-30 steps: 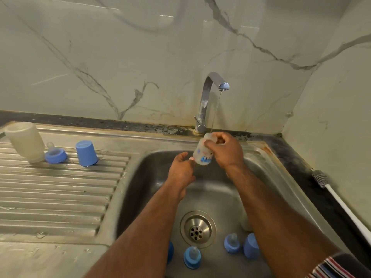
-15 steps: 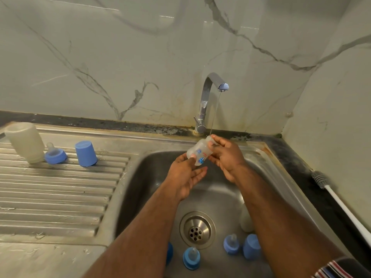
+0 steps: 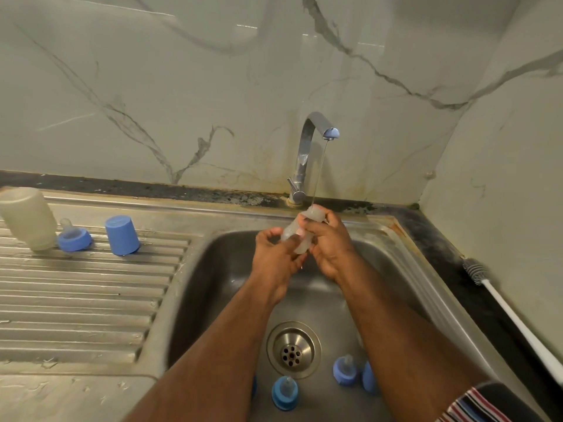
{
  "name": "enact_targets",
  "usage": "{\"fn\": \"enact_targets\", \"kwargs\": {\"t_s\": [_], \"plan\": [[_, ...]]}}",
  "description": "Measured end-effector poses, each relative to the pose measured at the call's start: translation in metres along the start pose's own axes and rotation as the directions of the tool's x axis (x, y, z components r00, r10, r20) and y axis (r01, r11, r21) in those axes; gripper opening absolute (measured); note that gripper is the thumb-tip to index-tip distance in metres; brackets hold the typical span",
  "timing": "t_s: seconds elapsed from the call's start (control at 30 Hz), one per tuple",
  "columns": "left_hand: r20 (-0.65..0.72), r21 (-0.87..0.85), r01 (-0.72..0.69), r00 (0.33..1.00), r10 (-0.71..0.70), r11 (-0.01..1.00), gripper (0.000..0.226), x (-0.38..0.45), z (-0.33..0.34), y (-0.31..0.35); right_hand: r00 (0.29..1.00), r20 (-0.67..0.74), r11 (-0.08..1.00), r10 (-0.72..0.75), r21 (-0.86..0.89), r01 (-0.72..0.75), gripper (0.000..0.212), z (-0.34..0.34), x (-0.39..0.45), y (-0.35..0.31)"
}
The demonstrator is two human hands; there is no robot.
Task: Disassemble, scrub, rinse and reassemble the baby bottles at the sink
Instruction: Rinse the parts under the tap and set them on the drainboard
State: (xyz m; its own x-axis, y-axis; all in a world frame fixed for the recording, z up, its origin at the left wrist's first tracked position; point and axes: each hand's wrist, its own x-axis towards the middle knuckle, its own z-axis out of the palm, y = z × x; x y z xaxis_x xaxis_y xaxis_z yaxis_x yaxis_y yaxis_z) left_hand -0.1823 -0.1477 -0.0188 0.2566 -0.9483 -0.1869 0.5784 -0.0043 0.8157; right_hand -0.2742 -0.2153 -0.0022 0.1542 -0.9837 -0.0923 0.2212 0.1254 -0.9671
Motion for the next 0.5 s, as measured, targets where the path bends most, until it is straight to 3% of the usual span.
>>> {"fn": "enact_targets", "kwargs": {"t_s": [0.03,0.1,0.2,0.27,0.33,0.43,0.5], "plan": [[0.035,-0.06,0.046,0.998,-0.044,0.997,0.043,0.002,-0.001,0.001,0.998,0.054,0.988,0.03,0.149,-0.038,0.046,-0.005,0.0,-0.002],[0.055,0.006,0.062,0.997,-0.062,0.998,0.037,0.003,-0.001,-0.001,0.994,0.085,0.964,0.067,0.251,-0.087,0.044,-0.013,0.0,-0.003],[-0.028,0.312,-0.084,0.995,0.097,0.947,0.047,-0.001,0.004,-0.004,0.997,-0.023,0.997,0.075,-0.018,-0.076,0.039,-0.007,-0.003,-0.007],[-0.017,0.389,-0.157,0.984,0.177,0.908,0.053,-0.003,0.006,-0.005,0.996,-0.091,0.984,0.025,-0.174,-0.04,0.038,-0.001,-0.003,-0.01],[-0.018,0.281,-0.137,0.989,0.148,0.95,0.051,-0.003,0.005,-0.004,0.997,-0.077,0.997,-0.011,-0.079,0.005,0.035,0.001,-0.003,-0.015],[0.025,-0.012,0.03,0.999,-0.029,0.999,0.039,-0.002,0.004,0.0,0.999,0.014,0.989,-0.034,0.144,0.032,0.032,-0.001,-0.004,-0.021],[0.019,-0.058,0.046,0.999,-0.045,0.997,0.035,0.0,0.002,0.002,0.999,0.035,0.99,-0.034,0.139,0.028,0.028,-0.002,-0.002,-0.018]]}}
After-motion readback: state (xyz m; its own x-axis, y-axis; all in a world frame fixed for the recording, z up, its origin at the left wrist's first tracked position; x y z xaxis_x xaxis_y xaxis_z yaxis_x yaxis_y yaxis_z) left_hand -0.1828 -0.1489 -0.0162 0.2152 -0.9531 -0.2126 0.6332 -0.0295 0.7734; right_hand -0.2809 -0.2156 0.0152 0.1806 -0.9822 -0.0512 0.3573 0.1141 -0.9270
